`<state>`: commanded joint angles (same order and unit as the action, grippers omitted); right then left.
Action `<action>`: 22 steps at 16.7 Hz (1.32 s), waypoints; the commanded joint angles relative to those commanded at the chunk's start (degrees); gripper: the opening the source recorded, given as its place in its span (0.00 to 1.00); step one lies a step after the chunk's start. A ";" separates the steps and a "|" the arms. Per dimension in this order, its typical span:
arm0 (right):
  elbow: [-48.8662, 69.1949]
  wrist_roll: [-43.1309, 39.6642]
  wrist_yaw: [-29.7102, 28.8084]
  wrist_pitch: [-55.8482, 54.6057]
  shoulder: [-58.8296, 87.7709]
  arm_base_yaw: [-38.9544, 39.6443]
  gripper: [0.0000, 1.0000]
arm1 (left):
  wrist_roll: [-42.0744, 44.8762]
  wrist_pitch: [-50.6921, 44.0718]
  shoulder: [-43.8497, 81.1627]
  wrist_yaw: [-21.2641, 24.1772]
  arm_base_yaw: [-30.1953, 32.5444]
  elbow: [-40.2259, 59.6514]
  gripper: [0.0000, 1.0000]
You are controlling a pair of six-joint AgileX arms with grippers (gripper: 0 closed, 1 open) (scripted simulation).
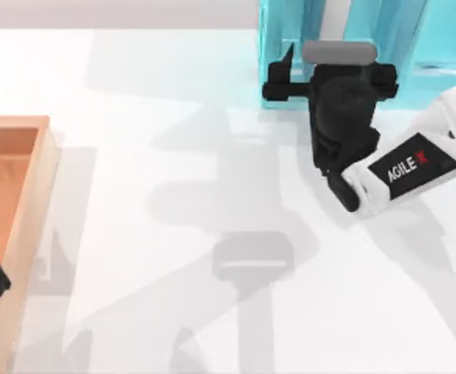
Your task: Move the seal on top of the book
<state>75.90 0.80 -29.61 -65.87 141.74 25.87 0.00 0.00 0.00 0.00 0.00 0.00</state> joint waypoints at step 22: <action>9.28 -0.03 2.36 5.63 3.65 -2.40 0.02 | 0.00 0.00 0.00 0.00 0.00 0.00 1.00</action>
<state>85.18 0.77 -27.25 -60.23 145.39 23.47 0.00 0.00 0.00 0.00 0.00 0.00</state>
